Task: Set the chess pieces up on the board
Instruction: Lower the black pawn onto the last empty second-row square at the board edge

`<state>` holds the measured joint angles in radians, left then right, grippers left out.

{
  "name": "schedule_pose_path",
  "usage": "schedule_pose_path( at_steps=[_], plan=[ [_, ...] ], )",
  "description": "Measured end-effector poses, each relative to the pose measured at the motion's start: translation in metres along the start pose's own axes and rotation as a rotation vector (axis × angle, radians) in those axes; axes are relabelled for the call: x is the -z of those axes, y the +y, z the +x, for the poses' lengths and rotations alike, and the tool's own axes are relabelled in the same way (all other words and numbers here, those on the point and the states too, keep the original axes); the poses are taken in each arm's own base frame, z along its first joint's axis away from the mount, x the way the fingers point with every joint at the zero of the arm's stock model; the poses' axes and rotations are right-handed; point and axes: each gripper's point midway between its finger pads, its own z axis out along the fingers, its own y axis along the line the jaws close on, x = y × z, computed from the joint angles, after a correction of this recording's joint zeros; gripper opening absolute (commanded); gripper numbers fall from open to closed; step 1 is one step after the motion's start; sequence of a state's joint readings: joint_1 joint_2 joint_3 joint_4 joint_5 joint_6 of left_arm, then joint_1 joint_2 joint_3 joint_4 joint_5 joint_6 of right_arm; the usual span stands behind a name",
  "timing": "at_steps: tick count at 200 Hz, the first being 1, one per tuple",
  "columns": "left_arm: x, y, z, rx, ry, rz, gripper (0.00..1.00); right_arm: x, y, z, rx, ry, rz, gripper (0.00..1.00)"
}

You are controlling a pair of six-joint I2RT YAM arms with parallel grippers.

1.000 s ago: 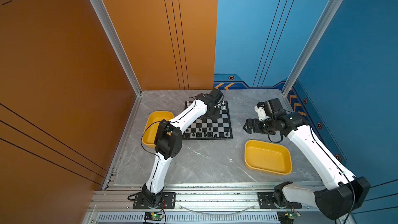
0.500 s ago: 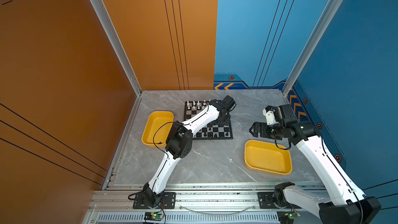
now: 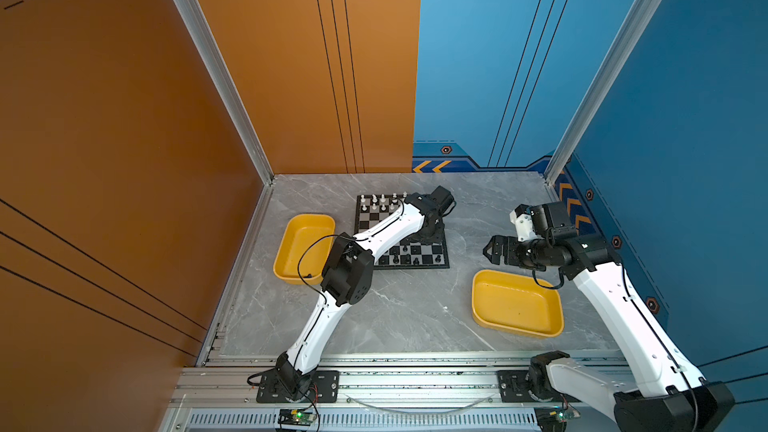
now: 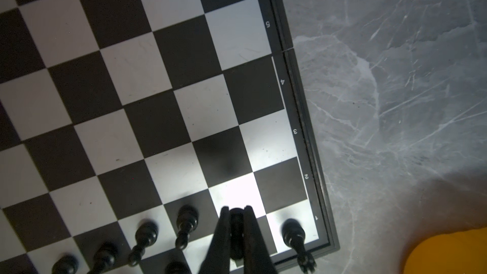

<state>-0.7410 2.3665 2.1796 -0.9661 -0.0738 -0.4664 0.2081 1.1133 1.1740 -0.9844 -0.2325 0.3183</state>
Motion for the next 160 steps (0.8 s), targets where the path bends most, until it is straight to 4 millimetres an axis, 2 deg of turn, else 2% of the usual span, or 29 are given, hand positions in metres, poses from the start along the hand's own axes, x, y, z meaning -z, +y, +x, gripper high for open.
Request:
schedule_pose_path(
  at_steps=[51, 99, 160],
  plan=[
    [-0.013, 0.002, 0.007, 0.000, 0.028, -0.011, 0.11, -0.001, -0.002, 0.005, -0.001, 0.006, 0.002, 1.00],
    [-0.014, 0.001, 0.008, 0.000, 0.033, -0.008, 0.17, 0.000, -0.002, 0.007, -0.001, 0.005, 0.002, 1.00],
    [-0.017, 0.001, 0.013, 0.000, 0.050, 0.000, 0.18, 0.000, -0.003, 0.007, -0.002, 0.005, 0.002, 1.00]
  ],
)
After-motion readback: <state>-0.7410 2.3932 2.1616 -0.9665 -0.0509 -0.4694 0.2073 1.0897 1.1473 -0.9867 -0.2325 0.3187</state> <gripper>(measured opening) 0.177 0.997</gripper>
